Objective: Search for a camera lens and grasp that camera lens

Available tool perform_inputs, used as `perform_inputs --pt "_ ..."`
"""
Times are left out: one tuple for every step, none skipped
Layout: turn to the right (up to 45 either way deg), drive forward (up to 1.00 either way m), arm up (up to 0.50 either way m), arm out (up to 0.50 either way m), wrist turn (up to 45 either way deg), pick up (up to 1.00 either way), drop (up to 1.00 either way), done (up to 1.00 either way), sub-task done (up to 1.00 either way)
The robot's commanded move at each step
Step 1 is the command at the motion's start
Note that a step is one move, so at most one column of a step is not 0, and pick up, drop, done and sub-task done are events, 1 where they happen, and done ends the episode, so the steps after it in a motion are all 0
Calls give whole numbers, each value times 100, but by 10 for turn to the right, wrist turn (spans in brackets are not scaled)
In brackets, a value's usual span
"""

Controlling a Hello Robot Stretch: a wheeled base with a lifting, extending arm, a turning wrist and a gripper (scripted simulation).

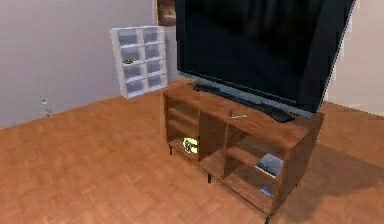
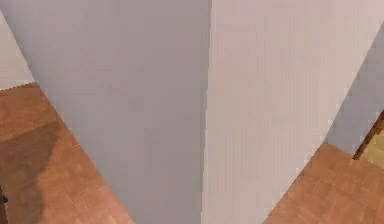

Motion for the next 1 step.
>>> perform_inputs --pt "420 0 0 0 0 0 0 0 0"
